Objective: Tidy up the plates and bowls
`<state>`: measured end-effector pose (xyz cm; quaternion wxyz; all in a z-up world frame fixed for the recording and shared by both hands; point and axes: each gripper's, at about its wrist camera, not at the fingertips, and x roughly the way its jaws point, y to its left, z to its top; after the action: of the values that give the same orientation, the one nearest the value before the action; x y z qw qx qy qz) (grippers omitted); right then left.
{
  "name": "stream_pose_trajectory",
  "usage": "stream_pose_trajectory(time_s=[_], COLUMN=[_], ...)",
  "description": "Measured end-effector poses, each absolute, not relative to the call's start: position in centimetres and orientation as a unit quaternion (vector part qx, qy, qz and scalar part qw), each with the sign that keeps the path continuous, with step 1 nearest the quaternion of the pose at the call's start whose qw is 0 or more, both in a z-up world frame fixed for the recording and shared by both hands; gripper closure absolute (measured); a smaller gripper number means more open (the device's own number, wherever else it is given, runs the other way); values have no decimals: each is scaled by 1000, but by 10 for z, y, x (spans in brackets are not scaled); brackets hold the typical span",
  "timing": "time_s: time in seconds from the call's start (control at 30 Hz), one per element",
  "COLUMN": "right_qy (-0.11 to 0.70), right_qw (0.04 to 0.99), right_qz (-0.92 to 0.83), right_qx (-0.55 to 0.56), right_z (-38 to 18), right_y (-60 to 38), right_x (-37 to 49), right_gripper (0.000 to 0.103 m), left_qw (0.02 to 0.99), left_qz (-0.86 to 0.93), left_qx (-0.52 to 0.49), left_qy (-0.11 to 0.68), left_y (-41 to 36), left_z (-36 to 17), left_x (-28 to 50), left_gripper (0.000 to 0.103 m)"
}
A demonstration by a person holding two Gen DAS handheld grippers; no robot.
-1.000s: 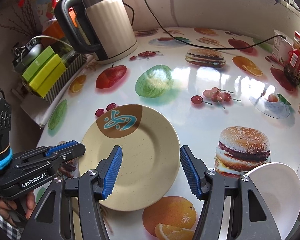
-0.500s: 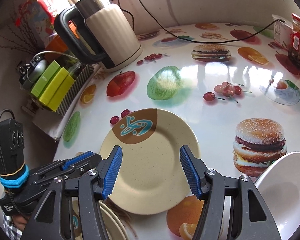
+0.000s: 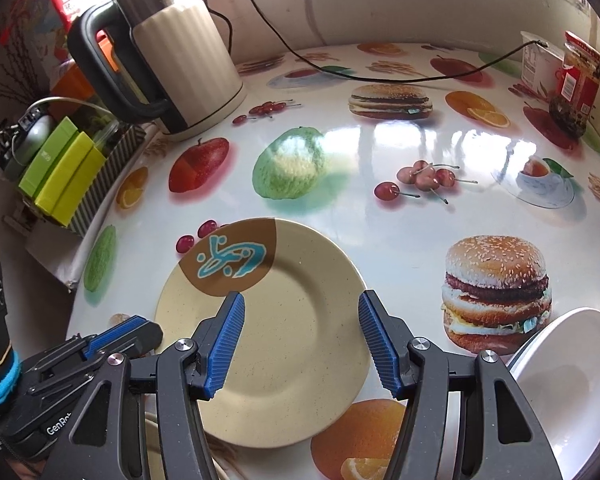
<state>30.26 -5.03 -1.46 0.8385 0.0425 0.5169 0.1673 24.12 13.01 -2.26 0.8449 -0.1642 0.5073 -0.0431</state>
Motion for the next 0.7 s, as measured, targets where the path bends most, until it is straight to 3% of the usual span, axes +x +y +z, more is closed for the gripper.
stream_pose_trajectory(time_s=[0.2,0.4,0.7], right_qy=[524,502,511], right_qw=[833,851,845], right_qz=[169,152,154], right_qx=[52,-6,18], right_z=[-15,-12,-13], right_y=[-45,-36,-42], right_x=[306,303,314], right_gripper=[43,43,43], left_qw=[843,845,844], left_qz=[-48,-43,-46], left_qx=[-166,-160,-162], left_qy=[509,509,509], left_y=[131,129,131], left_z=[-24,-23,-24], left_x=[241,241,242], left_gripper=[81,81,81])
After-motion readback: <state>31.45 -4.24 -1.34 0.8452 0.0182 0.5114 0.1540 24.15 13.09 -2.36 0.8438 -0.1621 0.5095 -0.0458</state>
